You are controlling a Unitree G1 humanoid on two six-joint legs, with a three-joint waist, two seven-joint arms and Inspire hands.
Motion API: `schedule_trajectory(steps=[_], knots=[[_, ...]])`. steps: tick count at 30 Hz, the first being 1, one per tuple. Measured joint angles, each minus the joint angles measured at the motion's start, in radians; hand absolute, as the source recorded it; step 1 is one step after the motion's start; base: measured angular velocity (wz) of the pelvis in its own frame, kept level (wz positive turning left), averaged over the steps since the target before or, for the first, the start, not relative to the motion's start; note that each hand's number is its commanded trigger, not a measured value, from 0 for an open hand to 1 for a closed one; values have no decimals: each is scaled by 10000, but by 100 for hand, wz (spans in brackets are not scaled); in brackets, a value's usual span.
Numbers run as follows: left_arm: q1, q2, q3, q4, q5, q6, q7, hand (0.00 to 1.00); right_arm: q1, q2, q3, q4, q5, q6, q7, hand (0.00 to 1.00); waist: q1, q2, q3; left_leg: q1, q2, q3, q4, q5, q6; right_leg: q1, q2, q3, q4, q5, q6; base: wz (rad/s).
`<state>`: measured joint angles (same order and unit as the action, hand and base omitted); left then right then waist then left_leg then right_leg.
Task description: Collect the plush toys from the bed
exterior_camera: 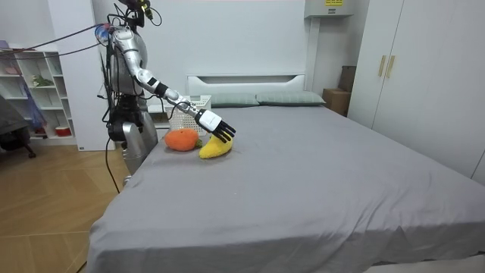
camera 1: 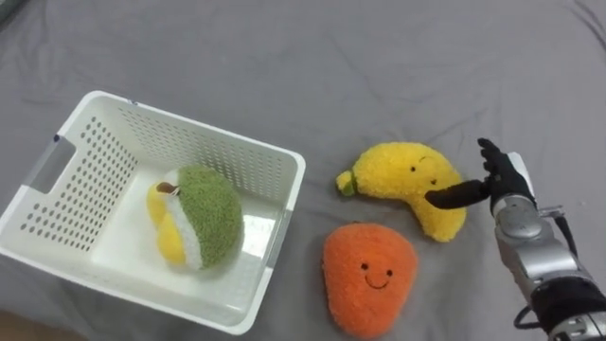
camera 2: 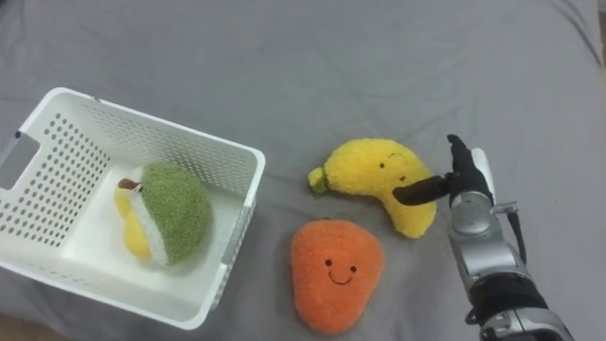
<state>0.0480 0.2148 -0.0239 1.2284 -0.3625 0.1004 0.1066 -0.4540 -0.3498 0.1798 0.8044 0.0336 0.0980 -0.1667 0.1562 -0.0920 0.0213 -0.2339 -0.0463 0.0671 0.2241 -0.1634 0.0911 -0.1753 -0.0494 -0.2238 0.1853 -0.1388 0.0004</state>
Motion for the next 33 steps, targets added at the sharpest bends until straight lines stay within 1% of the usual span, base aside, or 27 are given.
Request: schedule_trajectory(steps=[3,6,10,14,17,20,22,27,33], knots=[[1,-1,-17,8,-23,1,-2,0,-3,0,74,-89,-7,-58,89,0,128,3,2,2,-10,-55,17,0,0,26,-9,-50,6,0,0,5],[8,0,-20,72,-30,15,-2,0,-3,-3,230,-146,-7,-59,156,0,151,17,3,0,-18,-175,36,0,0,88,-13,-195,7,0,0,12],[6,-25,-162,64,-215,21,31,0,-50,-3,394,-70,61,-118,159,0,210,43,4,3,-18,-183,40,0,0,104,-14,-243,4,0,0,2],[19,-23,-275,72,-259,57,193,0,-286,-3,452,438,83,-124,170,0,219,120,8,-19,-30,-265,45,0,-1,104,-10,-286,3,0,0,4],[19,-24,-275,70,-251,183,189,0,-362,-3,449,856,57,-96,179,0,291,197,6,-24,-33,-295,45,0,-1,106,-8,-305,2,0,0,3],[22,-23,-276,71,-253,339,186,0,-379,-4,445,1322,57,9,310,0,361,257,5,-56,-38,-335,44,0,-1,85,-9,-326,-3,0,0,3],[21,-12,-302,71,-261,425,186,0,-393,-6,449,1621,52,55,404,0,411,261,5,-57,-37,-352,38,1,-2,86,-10,-361,0,-1,-1,2],[97,-15,-433,74,-358,466,187,0,-940,-15,451,2960,-115,82,499,0,452,261,7,21,-48,-363,56,5,-1,178,-29,-387,0,-3,1,0],[105,-8,-582,76,-387,466,147,0,-1087,-21,475,3579,-389,132,500,0,472,275,19,-23,-55,-423,97,18,-14,183,-26,-392,2,-4,0,0]])
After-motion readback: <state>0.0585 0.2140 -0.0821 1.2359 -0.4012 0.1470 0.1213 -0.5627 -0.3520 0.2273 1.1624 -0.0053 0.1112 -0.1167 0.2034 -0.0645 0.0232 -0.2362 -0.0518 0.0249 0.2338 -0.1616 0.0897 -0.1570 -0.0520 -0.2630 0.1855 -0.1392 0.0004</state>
